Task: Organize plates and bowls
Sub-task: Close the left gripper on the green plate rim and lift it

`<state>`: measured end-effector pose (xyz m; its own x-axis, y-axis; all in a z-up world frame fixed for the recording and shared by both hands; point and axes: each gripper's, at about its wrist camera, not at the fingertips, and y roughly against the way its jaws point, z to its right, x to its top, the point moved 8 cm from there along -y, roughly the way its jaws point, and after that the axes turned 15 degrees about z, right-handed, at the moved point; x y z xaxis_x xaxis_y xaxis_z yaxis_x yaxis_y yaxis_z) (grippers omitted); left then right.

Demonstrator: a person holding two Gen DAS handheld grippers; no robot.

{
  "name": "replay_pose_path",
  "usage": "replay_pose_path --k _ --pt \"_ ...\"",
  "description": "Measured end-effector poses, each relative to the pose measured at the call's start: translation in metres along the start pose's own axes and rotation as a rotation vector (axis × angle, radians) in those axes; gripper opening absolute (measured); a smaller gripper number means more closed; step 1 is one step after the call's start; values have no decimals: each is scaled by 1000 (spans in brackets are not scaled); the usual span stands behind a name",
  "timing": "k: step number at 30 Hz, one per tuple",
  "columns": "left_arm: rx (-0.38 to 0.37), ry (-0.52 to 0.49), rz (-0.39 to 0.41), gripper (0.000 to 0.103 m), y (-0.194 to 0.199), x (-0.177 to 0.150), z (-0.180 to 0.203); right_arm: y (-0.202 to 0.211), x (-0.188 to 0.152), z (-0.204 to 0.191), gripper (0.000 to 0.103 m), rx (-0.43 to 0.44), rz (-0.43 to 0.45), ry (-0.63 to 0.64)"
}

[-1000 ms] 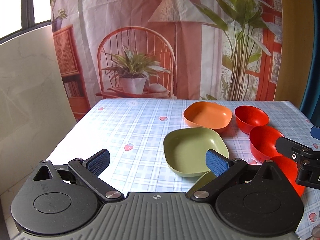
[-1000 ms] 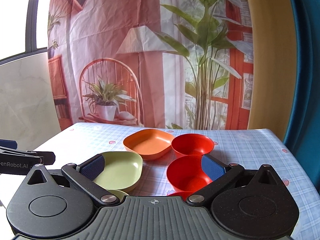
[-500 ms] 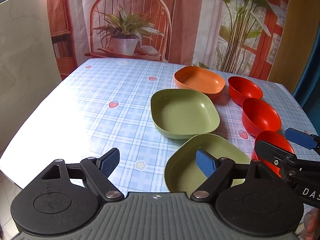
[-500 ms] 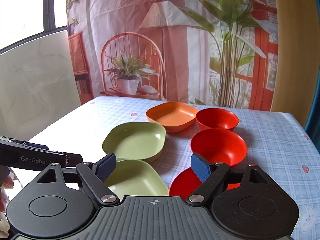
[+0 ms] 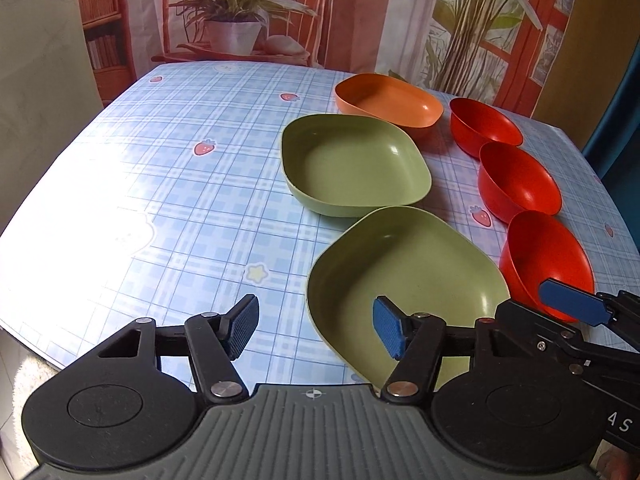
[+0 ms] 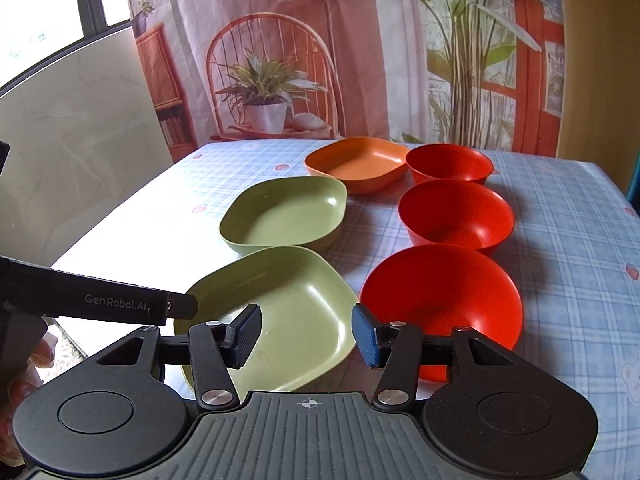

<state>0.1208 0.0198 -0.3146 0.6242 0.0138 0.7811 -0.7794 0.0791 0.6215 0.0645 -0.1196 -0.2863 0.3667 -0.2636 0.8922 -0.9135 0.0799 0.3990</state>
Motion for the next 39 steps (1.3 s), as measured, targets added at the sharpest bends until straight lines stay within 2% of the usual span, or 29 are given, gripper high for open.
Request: replay_pose_path --k 4,14,19,25,29,31,34,39 --pt "-10 7 0 65 0 -1 0 -1 -7 2 42 -1 -33 -15" --pt "-78 15 40 65 -4 10 -5 -13 -24 11 42 -15 -117 -70" --pt "-69 -62 78 65 -14 17 -13 -19 -28 12 41 -13 -135 -76" --pt "-114 -44 9 49 -31 0 -10 -24 -29 11 38 -19 -150 -66" --pt "-136 -27 -17 33 -36 -8 -11 -28 -29 14 34 -30 -151 -72" --pt "-133 -26 -12 32 -35 -9 -11 -29 -29 15 31 -35 -148 -72" --pt "-121 -29 -7 24 -34 -11 -11 -31 -29 16 29 -41 -145 -69" --pt "-117 -18 -25 18 -36 -15 -11 -33 -29 18 19 -46 -138 -71"
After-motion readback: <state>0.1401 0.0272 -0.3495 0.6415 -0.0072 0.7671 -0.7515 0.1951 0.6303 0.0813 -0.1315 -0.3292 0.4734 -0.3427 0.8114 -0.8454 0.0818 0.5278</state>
